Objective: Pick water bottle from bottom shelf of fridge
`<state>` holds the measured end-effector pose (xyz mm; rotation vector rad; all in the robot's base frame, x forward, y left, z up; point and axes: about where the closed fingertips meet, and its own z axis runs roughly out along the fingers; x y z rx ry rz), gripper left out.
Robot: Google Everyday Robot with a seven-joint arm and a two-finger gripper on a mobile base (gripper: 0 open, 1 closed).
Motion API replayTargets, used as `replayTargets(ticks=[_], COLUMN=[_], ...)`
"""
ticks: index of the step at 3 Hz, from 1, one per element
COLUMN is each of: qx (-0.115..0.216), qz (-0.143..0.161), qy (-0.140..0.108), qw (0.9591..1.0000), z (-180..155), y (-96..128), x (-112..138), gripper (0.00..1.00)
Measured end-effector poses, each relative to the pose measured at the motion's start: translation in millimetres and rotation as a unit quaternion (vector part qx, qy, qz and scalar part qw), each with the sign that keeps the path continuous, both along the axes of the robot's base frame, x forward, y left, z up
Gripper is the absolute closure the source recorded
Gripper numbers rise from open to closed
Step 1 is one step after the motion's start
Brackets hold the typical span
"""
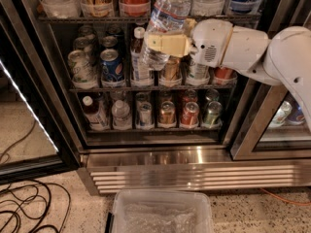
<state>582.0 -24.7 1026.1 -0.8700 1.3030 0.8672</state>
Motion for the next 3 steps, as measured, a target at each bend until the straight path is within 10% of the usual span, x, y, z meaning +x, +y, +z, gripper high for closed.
replayTargets(ticks=[1,3], qx=[-0.049,-0.161], qz=[0.036,0.087], qy=[-0.038,-0.113], qw=[0.9974,0.9767], z=[11,-28], y=[10,32], x=[-20,-104], gripper=[1.0,1.0])
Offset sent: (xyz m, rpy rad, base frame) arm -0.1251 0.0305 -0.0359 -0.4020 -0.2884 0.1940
